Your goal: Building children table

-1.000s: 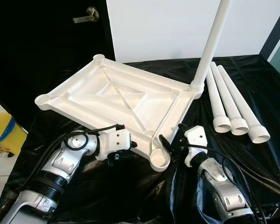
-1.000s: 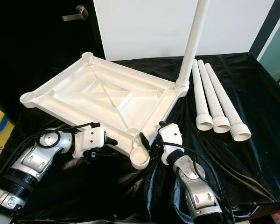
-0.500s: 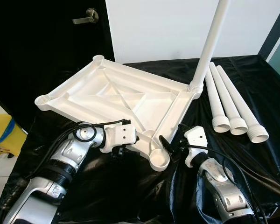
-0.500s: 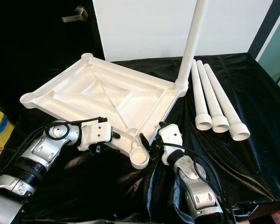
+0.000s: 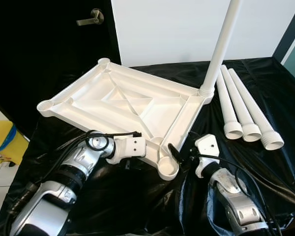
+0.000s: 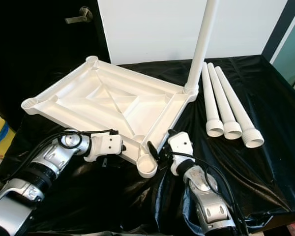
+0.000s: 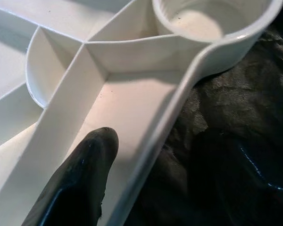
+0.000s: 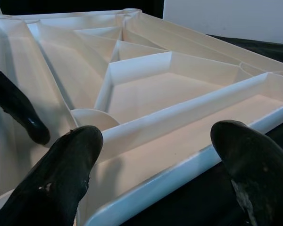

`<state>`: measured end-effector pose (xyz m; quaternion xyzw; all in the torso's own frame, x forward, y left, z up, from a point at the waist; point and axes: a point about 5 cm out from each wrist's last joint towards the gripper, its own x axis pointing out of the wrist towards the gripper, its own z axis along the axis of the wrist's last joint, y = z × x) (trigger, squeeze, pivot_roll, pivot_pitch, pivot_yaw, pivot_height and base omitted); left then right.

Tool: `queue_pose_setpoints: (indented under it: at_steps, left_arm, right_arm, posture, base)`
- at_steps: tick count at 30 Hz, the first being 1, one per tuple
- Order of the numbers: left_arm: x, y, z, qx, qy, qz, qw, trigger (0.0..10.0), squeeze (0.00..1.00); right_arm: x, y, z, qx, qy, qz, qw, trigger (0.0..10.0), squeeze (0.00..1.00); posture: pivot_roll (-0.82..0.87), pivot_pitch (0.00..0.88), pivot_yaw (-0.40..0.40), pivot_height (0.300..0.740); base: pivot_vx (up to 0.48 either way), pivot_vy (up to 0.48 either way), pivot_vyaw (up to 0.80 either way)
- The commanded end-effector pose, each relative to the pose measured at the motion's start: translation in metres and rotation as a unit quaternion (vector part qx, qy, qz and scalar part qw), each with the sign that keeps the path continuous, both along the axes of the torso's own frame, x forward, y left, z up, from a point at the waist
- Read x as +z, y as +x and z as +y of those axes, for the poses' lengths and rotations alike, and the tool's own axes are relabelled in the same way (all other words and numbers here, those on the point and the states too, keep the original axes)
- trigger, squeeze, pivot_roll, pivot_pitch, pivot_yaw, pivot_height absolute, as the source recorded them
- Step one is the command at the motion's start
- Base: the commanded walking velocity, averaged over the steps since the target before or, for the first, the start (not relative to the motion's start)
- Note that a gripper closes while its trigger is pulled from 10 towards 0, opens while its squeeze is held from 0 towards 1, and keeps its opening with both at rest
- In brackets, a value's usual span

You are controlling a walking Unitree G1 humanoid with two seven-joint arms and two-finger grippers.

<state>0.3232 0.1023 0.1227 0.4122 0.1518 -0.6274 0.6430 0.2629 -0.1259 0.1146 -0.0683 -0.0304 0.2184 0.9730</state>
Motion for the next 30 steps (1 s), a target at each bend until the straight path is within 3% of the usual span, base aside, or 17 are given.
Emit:
queue_pose_setpoints:
  at_steps: [1, 2, 22, 26, 28, 30]
  left_arm:
    - [-0.003, 0.008, 0.000, 0.051, -0.010, -0.042, 0.998, 7.8, 0.00]
    - [-0.003, 0.006, -0.001, 0.044, -0.010, -0.034, 0.998, 0.0, 0.00]
    - [-0.016, -0.013, -0.003, 0.029, -0.022, 0.001, 0.999, 0.0, 0.00]
    - [-0.015, -0.017, -0.006, 0.029, -0.030, 0.000, 0.999, 0.0, 0.00]
    - [-0.011, -0.029, -0.022, 0.031, -0.064, -0.012, 0.997, 0.0, 0.00]
    - [-0.011, -0.029, -0.022, 0.031, -0.064, -0.012, 0.997, 0.0, 0.00]
  right_arm:
    - [0.000, -0.001, 0.001, -0.002, -0.002, -0.001, 1.000, 10.0, 0.00]
    - [0.000, -0.001, 0.001, -0.003, -0.002, -0.002, 1.000, 10.0, 0.00]
    - [0.000, 0.000, 0.001, -0.008, -0.003, -0.003, 1.000, 10.0, 0.00]
    - [0.000, 0.001, 0.001, -0.008, -0.002, -0.003, 1.000, 10.0, 0.00]
    - [0.002, 0.005, -0.002, -0.020, 0.001, -0.006, 1.000, 10.0, 0.00]
    - [0.002, 0.005, -0.002, -0.020, 0.001, -0.006, 1.000, 10.0, 0.00]
  posture:
    - [-0.09, 0.074, 0.054, 0.740]
    - [-0.09, 0.075, 0.058, 0.740]
    - [-0.08, 0.078, 0.057, 0.740]
    - [-0.07, 0.078, 0.055, 0.740]
    - [-0.06, 0.079, 0.051, 0.740]
    - [-0.06, 0.079, 0.051, 0.740]
  base:
    - [0.000, 0.000, 0.00]
    - [0.000, 0.000, 0.00]
    - [0.000, 0.000, 0.00]
    - [0.000, 0.000, 0.00]
    - [0.000, 0.000, 0.00]
    - [0.000, 0.000, 0.00]
